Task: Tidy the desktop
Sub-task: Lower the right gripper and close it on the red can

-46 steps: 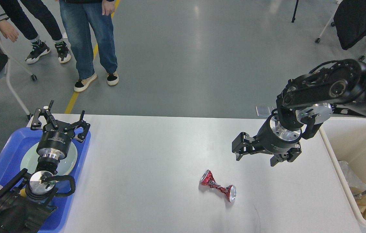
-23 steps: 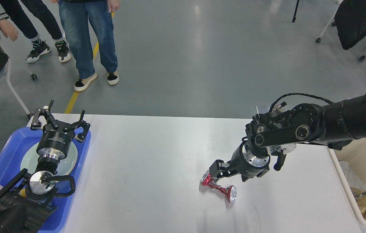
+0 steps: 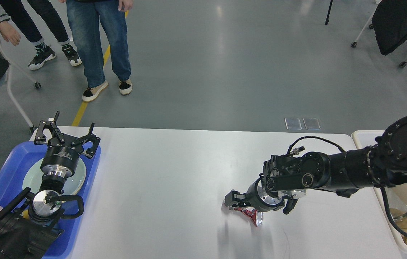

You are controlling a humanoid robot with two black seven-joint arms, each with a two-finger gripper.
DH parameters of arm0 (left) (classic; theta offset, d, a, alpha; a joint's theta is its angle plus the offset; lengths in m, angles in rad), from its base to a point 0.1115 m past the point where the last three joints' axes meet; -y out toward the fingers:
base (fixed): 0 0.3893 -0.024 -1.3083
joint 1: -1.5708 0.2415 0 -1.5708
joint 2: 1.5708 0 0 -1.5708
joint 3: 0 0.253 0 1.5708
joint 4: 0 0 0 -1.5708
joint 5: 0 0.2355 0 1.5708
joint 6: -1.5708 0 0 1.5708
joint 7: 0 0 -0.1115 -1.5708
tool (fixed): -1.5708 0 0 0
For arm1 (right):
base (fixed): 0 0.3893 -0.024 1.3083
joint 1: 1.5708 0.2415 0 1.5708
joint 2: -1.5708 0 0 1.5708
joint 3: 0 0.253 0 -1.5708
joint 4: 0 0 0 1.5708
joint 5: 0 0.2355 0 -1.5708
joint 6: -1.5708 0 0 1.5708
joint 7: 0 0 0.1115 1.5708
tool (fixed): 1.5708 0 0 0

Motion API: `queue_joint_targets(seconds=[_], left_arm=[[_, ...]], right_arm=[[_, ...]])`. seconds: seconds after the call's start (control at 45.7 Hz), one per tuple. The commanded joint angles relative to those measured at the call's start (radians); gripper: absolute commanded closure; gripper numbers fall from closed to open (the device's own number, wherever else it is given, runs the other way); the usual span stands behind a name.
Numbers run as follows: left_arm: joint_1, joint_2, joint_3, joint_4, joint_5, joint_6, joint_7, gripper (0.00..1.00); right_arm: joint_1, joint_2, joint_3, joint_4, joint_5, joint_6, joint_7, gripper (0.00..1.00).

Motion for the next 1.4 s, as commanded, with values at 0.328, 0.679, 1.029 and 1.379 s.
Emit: queue_joint_targets(seconds=[0.328,0.679,1.029,1.379], left_arm=[[0.000,0.000,0.000,0.000,0.000,0.000,0.000,0.04],[0.000,0.000,0.000,0.000,0.000,-0.002,0.000,0.04],[0.000,0.000,0.000,0.000,0.000,0.000,0.000,0.04],[0.000,0.000,0.000,0.000,0.000,0.000,0.000,0.04]], right_arm=[[0.026,-0.004,-0.046,-0.016,0.022,-0.007,-0.001,0.08],[0.015,0.019,-0.089,0.000,0.028,-0.010,-0.001,0.10],[-0.032,0.050,-0.093,-0.013,0.028,-0.059,-0.001,0.22],[-0.072,0.050,-0.106,-0.042,0.028,-0.061,0.001,0.50]])
